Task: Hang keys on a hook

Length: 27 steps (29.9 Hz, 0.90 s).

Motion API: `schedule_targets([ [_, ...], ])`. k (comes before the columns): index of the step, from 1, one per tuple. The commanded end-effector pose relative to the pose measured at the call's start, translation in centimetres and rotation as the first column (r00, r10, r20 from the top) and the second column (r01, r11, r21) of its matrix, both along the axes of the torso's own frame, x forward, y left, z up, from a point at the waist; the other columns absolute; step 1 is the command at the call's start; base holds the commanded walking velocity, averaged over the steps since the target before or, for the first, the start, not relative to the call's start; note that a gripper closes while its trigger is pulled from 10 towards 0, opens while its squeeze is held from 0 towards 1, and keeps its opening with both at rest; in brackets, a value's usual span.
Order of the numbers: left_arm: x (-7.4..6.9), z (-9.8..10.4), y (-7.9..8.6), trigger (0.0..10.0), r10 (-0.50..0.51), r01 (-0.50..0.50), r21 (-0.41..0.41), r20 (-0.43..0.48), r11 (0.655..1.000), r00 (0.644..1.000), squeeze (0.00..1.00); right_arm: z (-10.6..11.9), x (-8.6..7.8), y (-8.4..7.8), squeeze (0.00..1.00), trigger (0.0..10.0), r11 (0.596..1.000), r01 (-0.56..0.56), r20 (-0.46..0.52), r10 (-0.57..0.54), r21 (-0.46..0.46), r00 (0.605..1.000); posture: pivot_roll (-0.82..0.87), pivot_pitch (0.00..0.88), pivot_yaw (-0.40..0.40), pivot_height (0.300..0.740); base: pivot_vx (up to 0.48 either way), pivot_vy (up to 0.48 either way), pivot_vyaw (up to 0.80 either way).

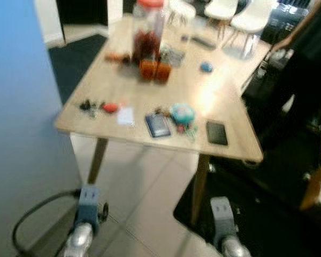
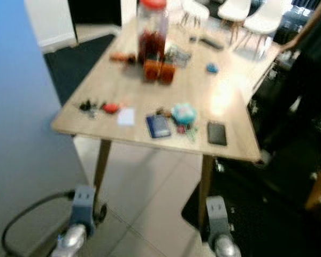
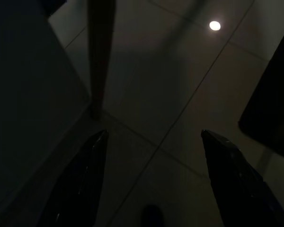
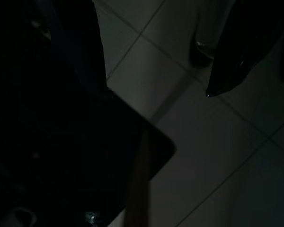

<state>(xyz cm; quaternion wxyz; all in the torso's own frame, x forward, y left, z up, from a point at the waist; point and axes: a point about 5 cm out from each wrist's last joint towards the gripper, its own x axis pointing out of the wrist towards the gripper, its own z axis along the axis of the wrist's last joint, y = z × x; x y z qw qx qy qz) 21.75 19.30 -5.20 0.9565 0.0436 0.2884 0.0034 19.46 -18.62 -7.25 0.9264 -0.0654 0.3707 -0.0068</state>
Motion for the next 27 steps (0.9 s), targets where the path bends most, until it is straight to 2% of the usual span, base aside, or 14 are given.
schedule_targets([
  [1, -0.52, -0.48, -0.61, 10.0, -0.01, 0.01, -0.016, -0.027, 1.0, 1.0, 0.0, -0.2, -0.48, -0.55, 0.0, 10.0, 1.0, 0.01, -0.018, -0.01, -0.013, 1.0, 0.09, 0.036, -0.092, 0.74, 0.0, 0.0, 0.0],
  [8, -0.39, -0.44, -1.16, 10.0, -0.046, 0.046, 0.007, -0.024, 0.999, 0.999, 0.0, -0.25, -0.61, -0.66, 0.0, 10.0, 1.0, 0.006, -0.022, -0.007, -0.016, 1.0, 0.09, 0.037, -0.096, 0.74, 0.0, 0.0, 0.0],
  [20, -0.03, -0.27, -1.02, 10.0, -0.012, 0.011, -0.044, -0.02, 0.999, 1.0, 0.0, -0.14, -0.36, -0.49, 0.0, 10.0, 1.0, -0.002, -0.013, 0.002, -0.016, 1.0, 0.09, 0.033, -0.099, 0.74, 0.0, 0.0, 0.0],
  [27, 0.01, -0.25, -0.98, 10.0, 0.0, -0.001, -0.049, -0.02, 0.999, 1.0, 0.0, -0.08, -0.28, -0.62, 0.0, 10.0, 1.0, -0.006, -0.011, 0.006, -0.019, 1.0, 0.09, 0.028, -0.101, 0.74, 0.286, 0.0, 0.0],
])
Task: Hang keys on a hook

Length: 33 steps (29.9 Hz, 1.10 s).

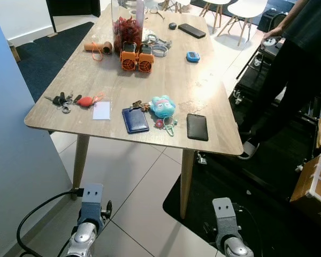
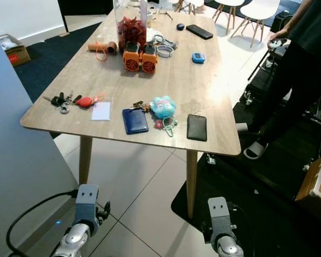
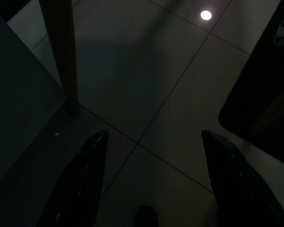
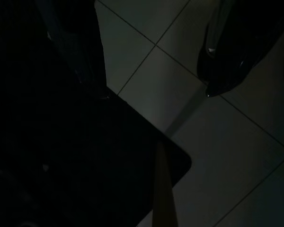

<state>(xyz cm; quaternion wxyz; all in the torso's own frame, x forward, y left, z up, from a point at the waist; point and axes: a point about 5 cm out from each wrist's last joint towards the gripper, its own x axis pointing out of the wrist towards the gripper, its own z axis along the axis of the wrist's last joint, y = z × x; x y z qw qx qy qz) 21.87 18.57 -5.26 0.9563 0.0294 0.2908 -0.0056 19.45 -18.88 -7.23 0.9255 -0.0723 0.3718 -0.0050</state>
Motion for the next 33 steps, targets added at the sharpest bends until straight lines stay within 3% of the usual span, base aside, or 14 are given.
schedule_targets([
  [1, -0.11, -0.18, -0.25, 10.0, 0.009, -0.009, -0.017, -0.015, 1.0, 1.0, 0.0, -0.09, -0.27, -0.36, 0.0, 10.0, 1.0, 0.002, -0.008, -0.002, -0.008, 1.0, 0.09, 0.028, -0.101, 0.74, 0.292, 0.0, 0.0],
  [10, -0.3, -0.27, -0.05, 10.0, 0.018, -0.018, -0.01, -0.018, 1.0, 1.0, 0.0, -0.13, -0.37, -0.39, 0.0, 10.0, 1.0, -0.003, -0.009, 0.003, -0.01, 1.0, 0.09, 0.026, -0.103, 0.74, 0.286, 0.0, 0.0],
  [33, -0.18, -0.13, 0.55, 10.0, 0.058, -0.058, 0.006, -0.012, 0.998, 0.998, 0.0, -0.14, -0.25, -0.2, 0.0, 10.0, 1.0, -0.006, -0.016, 0.006, -0.007, 1.0, 0.09, 0.033, -0.103, 0.74, 0.0, 0.0, 0.0],
])
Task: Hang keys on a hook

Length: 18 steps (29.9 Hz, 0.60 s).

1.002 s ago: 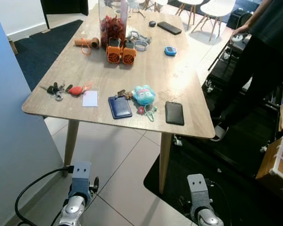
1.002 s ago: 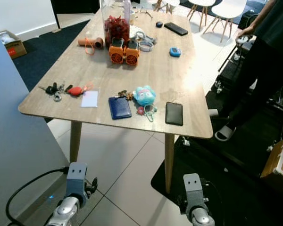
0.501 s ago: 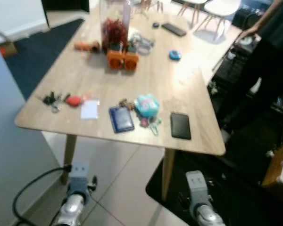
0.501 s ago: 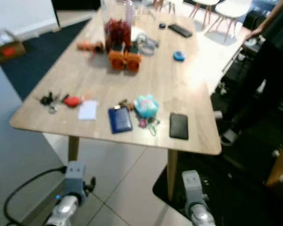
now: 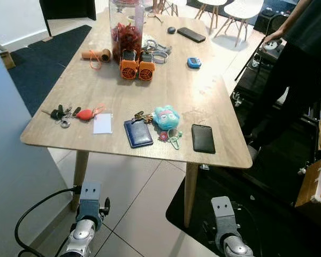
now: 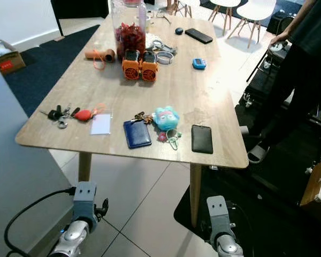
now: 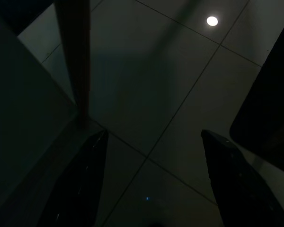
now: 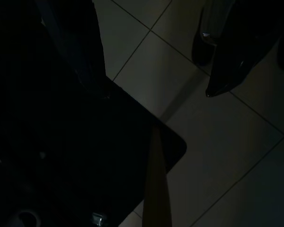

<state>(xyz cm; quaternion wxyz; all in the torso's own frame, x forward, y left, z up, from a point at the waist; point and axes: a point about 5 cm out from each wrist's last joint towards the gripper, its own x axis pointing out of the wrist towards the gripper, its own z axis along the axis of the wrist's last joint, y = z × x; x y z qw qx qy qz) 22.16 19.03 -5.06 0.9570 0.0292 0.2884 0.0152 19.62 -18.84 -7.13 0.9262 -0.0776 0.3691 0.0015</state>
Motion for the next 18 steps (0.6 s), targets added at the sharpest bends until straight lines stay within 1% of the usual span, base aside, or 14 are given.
schedule_targets([
  [1, -0.47, -0.35, 0.11, 10.0, 0.02, -0.02, -0.001, -0.022, 1.0, 1.0, 0.0, -0.24, -0.42, -0.23, 0.0, 10.0, 1.0, 0.01, -0.02, -0.01, -0.002, 1.0, 0.09, 0.033, -0.103, 0.74, 0.0, 0.0, 0.0],
  [18, -0.5, -0.27, 0.08, 10.0, 0.005, -0.005, -0.003, -0.006, 1.0, 1.0, 0.0, -0.28, -0.48, -0.08, 0.0, 10.0, 1.0, 0.009, -0.021, -0.009, 0.001, 1.0, 0.1, 0.034, -0.102, 0.74, 0.0, 0.0, 0.0],
])
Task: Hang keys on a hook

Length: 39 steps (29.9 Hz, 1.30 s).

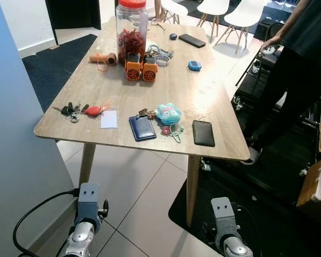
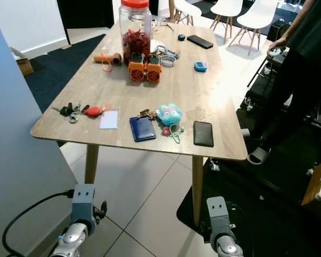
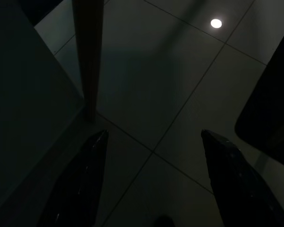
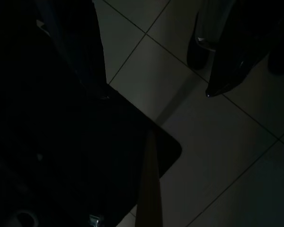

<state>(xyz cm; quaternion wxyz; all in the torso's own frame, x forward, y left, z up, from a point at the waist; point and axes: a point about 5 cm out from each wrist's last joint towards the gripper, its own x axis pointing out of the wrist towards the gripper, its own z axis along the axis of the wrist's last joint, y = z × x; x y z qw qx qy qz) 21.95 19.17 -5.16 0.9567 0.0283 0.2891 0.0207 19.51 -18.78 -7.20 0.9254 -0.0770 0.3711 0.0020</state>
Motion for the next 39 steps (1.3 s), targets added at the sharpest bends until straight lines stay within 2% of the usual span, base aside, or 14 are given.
schedule_targets([
  [1, -0.3, -0.17, -0.07, 10.0, -0.006, 0.006, -0.004, -0.004, 1.0, 1.0, 0.0, -0.21, -0.37, -0.13, 0.0, 10.0, 1.0, 0.009, -0.017, -0.009, 0.0, 1.0, 0.1, 0.034, -0.102, 0.74, 0.0, 0.0, 0.0],
  [7, -0.34, -0.18, -0.09, 10.0, -0.006, 0.006, -0.01, -0.001, 1.0, 1.0, 0.0, -0.22, -0.4, -0.13, 0.0, 10.0, 1.0, 0.01, -0.016, -0.01, -0.001, 1.0, 0.1, 0.034, -0.103, 0.74, 0.0, 0.0, 0.0],
  [16, -0.32, -0.15, -0.13, 10.0, -0.007, 0.007, -0.014, 0.004, 1.0, 1.0, 0.0, -0.2, -0.36, -0.13, 0.0, 10.0, 1.0, 0.01, -0.015, -0.01, -0.001, 1.0, 0.1, 0.035, -0.103, 0.74, -0.265, 0.0, 0.0],
  [39, -0.25, -0.08, -0.08, 10.0, -0.012, 0.012, -0.011, 0.009, 1.0, 1.0, 0.0, -0.21, -0.35, -0.07, 0.0, 10.0, 1.0, 0.012, -0.015, -0.012, 0.001, 1.0, 0.1, 0.037, -0.1, 0.74, -0.367, 0.0, 0.0],
])
